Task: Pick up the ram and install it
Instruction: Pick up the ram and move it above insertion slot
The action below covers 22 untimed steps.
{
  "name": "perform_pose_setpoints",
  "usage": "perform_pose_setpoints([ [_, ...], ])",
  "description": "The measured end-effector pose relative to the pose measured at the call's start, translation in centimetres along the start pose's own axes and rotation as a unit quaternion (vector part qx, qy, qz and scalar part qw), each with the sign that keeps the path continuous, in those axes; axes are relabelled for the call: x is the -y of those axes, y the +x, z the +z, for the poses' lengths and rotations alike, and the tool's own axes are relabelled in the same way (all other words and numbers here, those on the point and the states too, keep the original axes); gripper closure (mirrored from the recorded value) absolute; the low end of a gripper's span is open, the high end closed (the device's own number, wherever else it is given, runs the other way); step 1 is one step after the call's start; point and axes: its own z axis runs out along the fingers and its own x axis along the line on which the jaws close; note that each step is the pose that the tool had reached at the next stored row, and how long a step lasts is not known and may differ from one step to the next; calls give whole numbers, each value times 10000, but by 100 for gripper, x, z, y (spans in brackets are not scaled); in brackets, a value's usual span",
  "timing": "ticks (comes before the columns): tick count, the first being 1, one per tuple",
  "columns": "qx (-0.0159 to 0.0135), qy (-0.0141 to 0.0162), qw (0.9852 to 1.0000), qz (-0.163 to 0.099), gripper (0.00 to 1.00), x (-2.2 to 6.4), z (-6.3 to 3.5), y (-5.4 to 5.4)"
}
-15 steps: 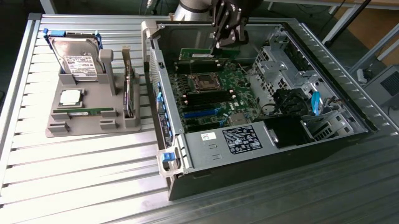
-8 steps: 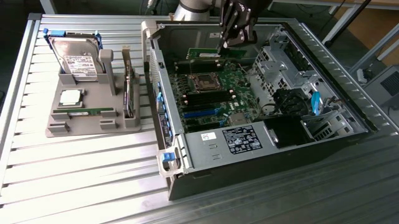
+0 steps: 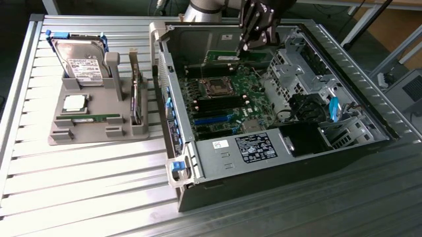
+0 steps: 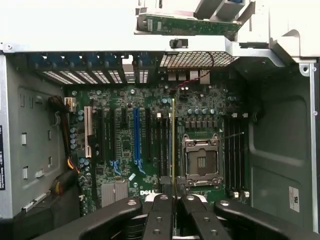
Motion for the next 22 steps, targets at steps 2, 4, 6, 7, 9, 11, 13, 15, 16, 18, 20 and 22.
perform_pose_setpoints([
  [2, 0, -4, 10000, 1, 89, 51, -3, -1],
  [4, 0, -8, 10000, 1, 89, 102, -6, -3],
  [6, 0, -10, 10000, 1, 89, 139, -8, -4],
  [7, 0, -12, 10000, 1, 89, 161, -10, -4],
  [9, 0, -13, 10000, 2, 89, 189, -12, -5],
  [11, 0, -16, 10000, 2, 89, 217, -13, -6],
  [13, 0, -19, 10000, 2, 89, 271, -17, -7],
  [15, 0, -22, 10000, 2, 89, 317, -20, -8],
  [16, 0, -24, 10000, 2, 89, 343, -21, -9],
  [18, 0, -28, 10000, 2, 89, 392, -24, -11],
  [20, 0, -32, 10000, 3, 89, 444, -27, -12],
  [22, -1, -42, 10000, 4, 89, 522, -33, -14],
])
